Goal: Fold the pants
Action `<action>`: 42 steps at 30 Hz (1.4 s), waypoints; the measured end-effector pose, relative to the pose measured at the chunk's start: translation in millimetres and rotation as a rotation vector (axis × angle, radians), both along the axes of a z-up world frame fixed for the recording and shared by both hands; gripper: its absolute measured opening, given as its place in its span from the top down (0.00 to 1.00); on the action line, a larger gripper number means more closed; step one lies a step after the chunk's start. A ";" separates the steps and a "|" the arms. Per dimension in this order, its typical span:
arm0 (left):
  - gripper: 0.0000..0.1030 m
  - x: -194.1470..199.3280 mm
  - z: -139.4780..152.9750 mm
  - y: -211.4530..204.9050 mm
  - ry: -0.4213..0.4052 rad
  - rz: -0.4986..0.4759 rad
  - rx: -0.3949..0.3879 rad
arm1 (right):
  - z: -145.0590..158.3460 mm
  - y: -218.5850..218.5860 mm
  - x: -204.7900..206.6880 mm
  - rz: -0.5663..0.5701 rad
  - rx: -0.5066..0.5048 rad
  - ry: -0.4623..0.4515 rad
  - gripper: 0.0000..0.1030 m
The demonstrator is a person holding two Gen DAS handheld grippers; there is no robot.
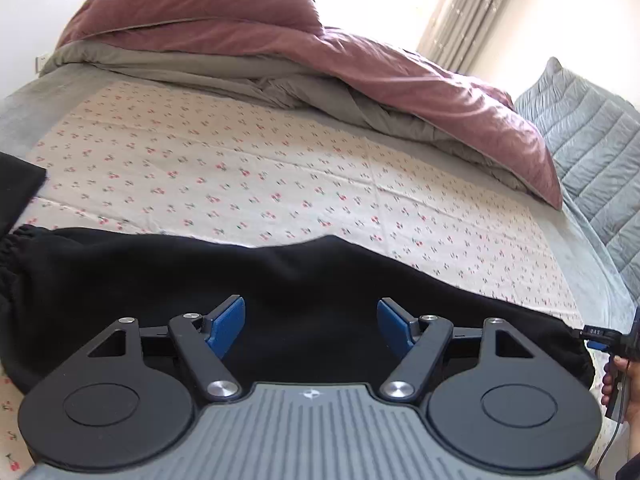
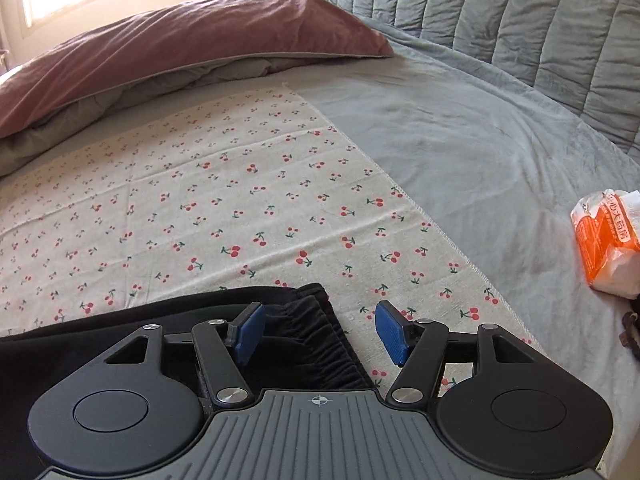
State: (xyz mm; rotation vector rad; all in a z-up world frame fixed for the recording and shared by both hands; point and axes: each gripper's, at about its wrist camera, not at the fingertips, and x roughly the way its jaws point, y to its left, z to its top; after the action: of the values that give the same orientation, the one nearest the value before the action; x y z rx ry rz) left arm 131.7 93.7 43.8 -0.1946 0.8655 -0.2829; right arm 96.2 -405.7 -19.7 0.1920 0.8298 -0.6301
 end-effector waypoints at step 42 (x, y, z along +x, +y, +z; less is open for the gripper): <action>0.26 -27.9 -106.1 -99.6 0.032 -0.224 0.233 | -30.7 191.7 19.4 0.777 -0.259 0.056 0.43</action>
State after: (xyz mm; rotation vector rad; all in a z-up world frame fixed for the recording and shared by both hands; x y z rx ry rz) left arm 103.7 -5.9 -62.2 0.1158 0.9454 -0.3851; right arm 115.6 -214.1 -50.3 -0.3770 0.7912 -0.0040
